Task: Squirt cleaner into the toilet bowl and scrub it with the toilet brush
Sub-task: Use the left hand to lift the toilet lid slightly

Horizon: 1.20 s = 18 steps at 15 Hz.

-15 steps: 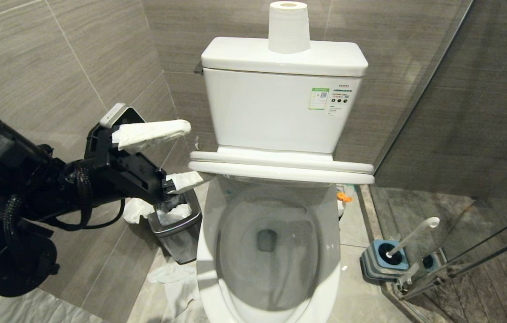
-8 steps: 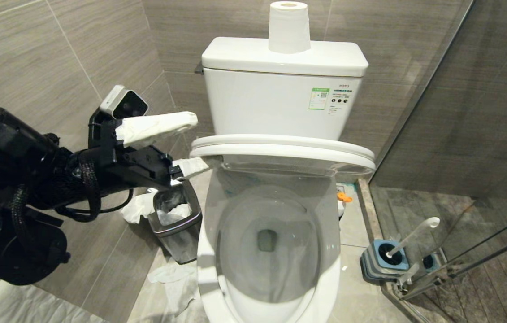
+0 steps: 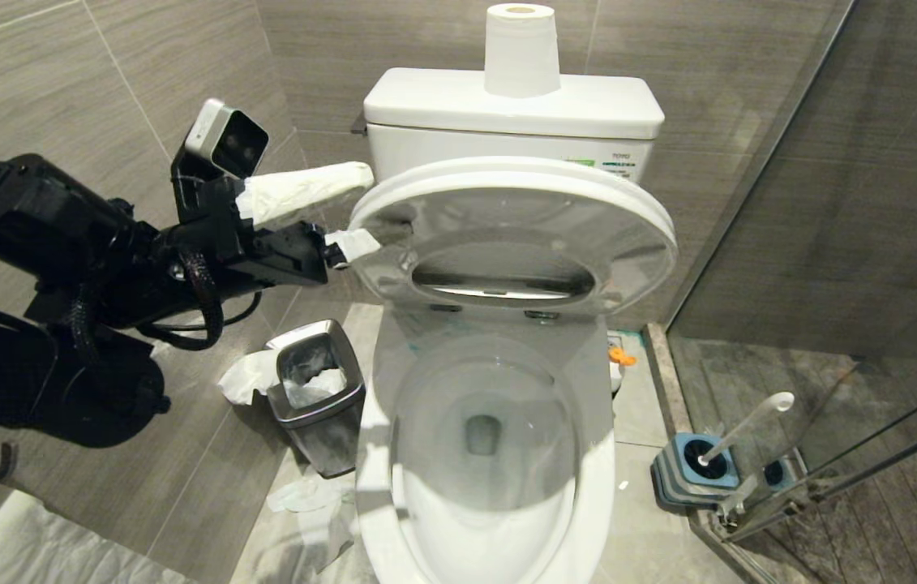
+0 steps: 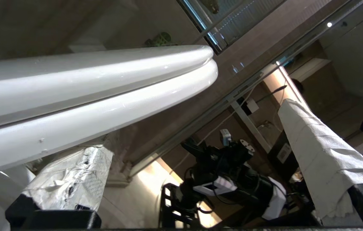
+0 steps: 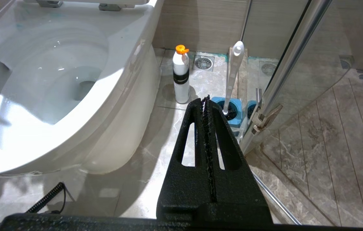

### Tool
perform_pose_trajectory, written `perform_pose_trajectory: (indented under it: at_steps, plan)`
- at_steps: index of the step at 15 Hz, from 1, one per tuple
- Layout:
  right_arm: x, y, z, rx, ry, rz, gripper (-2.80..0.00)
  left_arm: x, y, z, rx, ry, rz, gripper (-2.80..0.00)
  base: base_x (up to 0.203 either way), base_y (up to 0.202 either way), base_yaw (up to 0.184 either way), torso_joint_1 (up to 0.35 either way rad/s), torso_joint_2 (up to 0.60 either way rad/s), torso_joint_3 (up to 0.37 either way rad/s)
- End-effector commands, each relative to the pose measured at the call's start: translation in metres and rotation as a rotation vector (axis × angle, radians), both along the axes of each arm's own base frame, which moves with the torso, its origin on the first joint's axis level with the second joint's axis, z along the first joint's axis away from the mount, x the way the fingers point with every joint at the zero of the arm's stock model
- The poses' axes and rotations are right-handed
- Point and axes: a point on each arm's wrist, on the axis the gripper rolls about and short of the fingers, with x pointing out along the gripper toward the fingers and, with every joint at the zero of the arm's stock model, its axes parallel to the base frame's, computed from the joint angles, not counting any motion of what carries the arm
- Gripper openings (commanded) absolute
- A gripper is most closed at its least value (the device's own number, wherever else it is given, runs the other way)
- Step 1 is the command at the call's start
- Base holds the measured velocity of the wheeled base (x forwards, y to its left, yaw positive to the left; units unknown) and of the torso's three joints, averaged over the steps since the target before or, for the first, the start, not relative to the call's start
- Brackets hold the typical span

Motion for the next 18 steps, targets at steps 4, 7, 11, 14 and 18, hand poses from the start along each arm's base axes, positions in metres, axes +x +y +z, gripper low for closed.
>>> perform_pose_trajectory:
  at_steps: [4, 7, 11, 14, 18]
  plan:
    - [0.000, 0.000, 0.000, 0.001, 0.000, 0.000, -2.80, 0.028, 0.002, 0.014, -0.020, -0.108, 0.026, 0.00, 0.000, 0.000, 0.000, 0.000, 0.00, 0.000]
    - [0.000, 0.000, 0.000, 0.001, 0.000, 0.000, -2.80, 0.044, 0.002, 0.021, -0.018, -0.171, 0.025, 0.00, 0.000, 0.000, 0.000, 0.000, 0.00, 0.000]
    - [0.000, 0.000, 0.000, 0.001, 0.000, 0.000, -2.80, 0.067, -0.004, 0.025, 0.005, -0.252, -0.016, 0.00, 0.000, 0.000, 0.000, 0.000, 0.00, 0.000]
    - [0.000, 0.000, 0.000, 0.001, 0.000, 0.000, -2.80, 0.084, -0.009, 0.022, 0.017, -0.287, -0.036, 0.00, 0.000, 0.000, 0.000, 0.000, 0.00, 0.000]
    - [0.000, 0.000, 0.000, 0.001, 0.001, 0.000, -2.80, 0.099, -0.013, 0.026, 0.012, -0.302, -0.034, 0.00, 0.000, 0.000, 0.000, 0.000, 0.00, 0.000]
